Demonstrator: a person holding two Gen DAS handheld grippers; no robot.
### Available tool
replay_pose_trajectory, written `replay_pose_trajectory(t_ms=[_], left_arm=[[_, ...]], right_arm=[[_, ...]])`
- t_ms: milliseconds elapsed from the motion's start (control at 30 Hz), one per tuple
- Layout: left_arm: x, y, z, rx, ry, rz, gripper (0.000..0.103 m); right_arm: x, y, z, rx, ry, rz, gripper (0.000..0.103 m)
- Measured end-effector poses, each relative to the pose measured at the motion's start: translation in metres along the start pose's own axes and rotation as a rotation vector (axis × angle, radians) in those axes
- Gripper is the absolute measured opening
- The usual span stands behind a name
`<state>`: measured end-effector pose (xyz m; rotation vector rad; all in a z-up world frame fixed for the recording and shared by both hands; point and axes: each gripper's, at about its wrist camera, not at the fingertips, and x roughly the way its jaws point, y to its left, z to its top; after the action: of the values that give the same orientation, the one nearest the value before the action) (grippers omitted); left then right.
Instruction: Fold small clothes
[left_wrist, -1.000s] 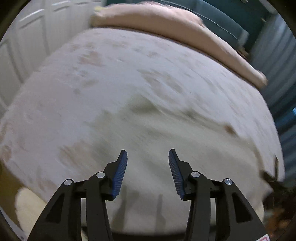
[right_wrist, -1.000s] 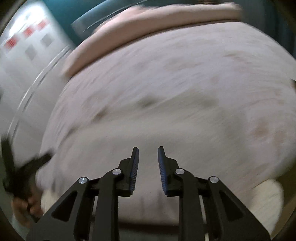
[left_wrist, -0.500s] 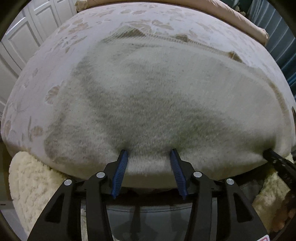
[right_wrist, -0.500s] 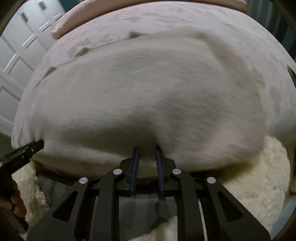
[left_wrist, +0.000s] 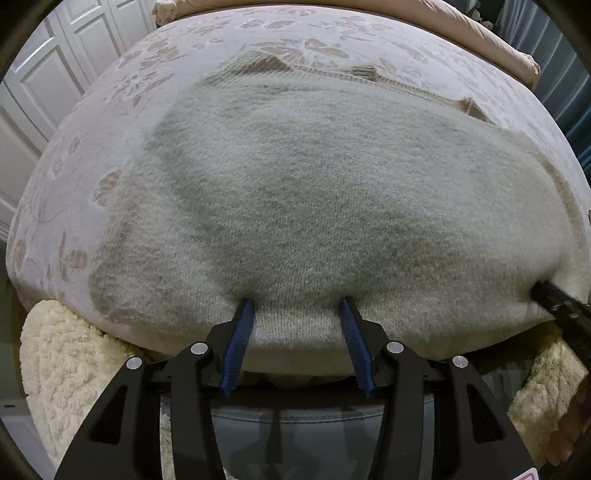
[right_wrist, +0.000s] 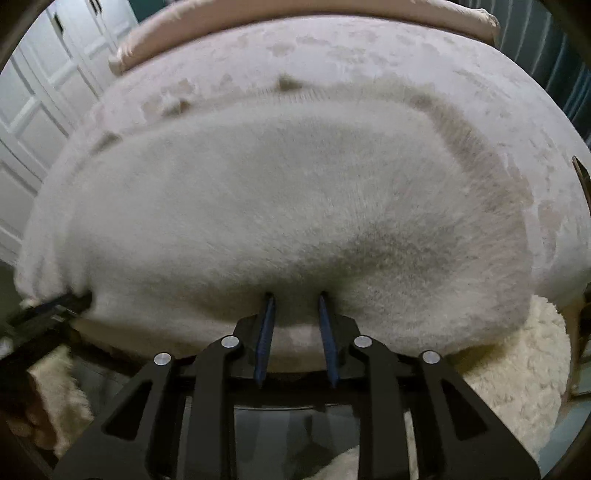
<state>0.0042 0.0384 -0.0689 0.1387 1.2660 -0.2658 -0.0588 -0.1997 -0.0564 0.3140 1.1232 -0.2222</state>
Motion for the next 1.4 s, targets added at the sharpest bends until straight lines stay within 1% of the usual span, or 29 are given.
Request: replay_pose_trajectory(t_ms=[67,167,200,267,367,433,500,533,600,667,733,767,833,867,933,967,1000,1100,1133,1200,1233,1267,1300,1333,1367,1400], left_arm=[[0.002,-0.001,-0.001,0.004,-0.002,0.007,0.050],[0.005,-0.005,-0.001,0.015,0.000,0.026,0.051],[0.005,-0.006,-0.001,0.019,0.000,0.031,0.051],[0.005,-0.006,-0.002,0.020,-0.003,0.030,0.051],[0.005,-0.005,-0.004,0.017,-0.010,0.025,0.051],[0.005,-0.005,-0.004,0.020,-0.010,0.033,0.052],[0.006,-0.008,-0.004,0.028,-0.011,0.044,0.052],[0.006,-0.008,-0.004,0.032,-0.012,0.047,0.052],[0.006,-0.007,-0.005,0.035,-0.015,0.045,0.053],[0.004,-0.009,-0.005,0.034,-0.017,0.044,0.052],[-0.004,-0.008,-0.003,0.030,-0.030,0.036,0.052],[-0.012,-0.006,0.001,0.020,-0.051,0.021,0.052],[-0.029,0.001,0.015,-0.009,-0.106,0.004,0.053],[-0.035,0.005,0.024,-0.019,-0.127,0.004,0.056],[-0.041,0.015,0.046,-0.037,-0.160,0.023,0.059],[-0.041,0.021,0.057,-0.048,-0.175,0.036,0.060],[-0.039,0.031,0.075,-0.063,-0.187,0.059,0.060],[-0.031,0.056,0.109,-0.115,-0.211,0.104,0.060],[-0.025,0.066,0.122,-0.139,-0.203,0.117,0.060],[-0.011,0.079,0.135,-0.161,-0.178,0.132,0.060],[0.001,0.086,0.140,-0.169,-0.150,0.159,0.060],[0.009,0.090,0.140,-0.174,-0.131,0.169,0.060],[0.020,0.094,0.137,-0.179,-0.101,0.180,0.060],[0.027,0.096,0.132,-0.191,-0.077,0.185,0.062],[0.036,0.101,0.129,-0.203,-0.056,0.174,0.064],[0.040,0.103,0.127,-0.214,-0.056,0.161,0.066]], right_arm=[[-0.001,-0.002,-0.002,0.006,-0.005,0.013,0.025],[0.027,0.003,-0.011,-0.033,0.062,-0.024,0.025],[0.028,0.006,-0.010,-0.050,0.046,-0.038,0.026],[0.021,0.012,-0.007,-0.057,0.042,-0.048,0.028],[-0.001,0.020,0.003,-0.032,-0.007,0.013,0.028],[-0.008,0.026,0.009,-0.055,-0.034,0.016,0.028],[-0.002,0.032,0.011,-0.086,-0.030,-0.001,0.029],[0.010,0.033,0.011,-0.105,-0.013,-0.016,0.029],[0.018,0.035,0.007,-0.135,-0.019,-0.035,0.031],[0.012,0.037,0.007,-0.164,-0.023,-0.057,0.032],[0.001,0.037,0.013,-0.160,-0.046,-0.042,0.032],[-0.003,0.037,0.017,-0.149,-0.060,-0.038,0.032],[-0.019,0.019,0.030,-0.078,-0.103,-0.032,0.035],[-0.024,0.005,0.039,-0.026,-0.119,-0.024,0.040],[-0.027,-0.021,0.058,0.053,-0.136,-0.023,0.041],[-0.026,-0.031,0.067,0.078,-0.141,-0.038,0.041],[-0.026,-0.043,0.076,0.098,-0.152,-0.055,0.041],[-0.017,-0.080,0.109,0.151,-0.174,-0.116,0.041],[-0.016,-0.087,0.114,0.163,-0.176,-0.127,0.041],[-0.008,-0.100,0.125,0.176,-0.171,-0.136,0.041],[0.000,-0.106,0.129,0.176,-0.163,-0.167,0.041],[0.010,-0.112,0.130,0.171,-0.146,-0.194,0.041],[0.024,-0.116,0.131,0.164,-0.110,-0.218,0.041],[0.044,-0.123,0.128,0.166,-0.049,-0.250,0.042],[0.054,-0.127,0.125,0.169,-0.023,-0.257,0.048],[0.057,-0.129,0.122,0.172,-0.034,-0.262,0.053]])
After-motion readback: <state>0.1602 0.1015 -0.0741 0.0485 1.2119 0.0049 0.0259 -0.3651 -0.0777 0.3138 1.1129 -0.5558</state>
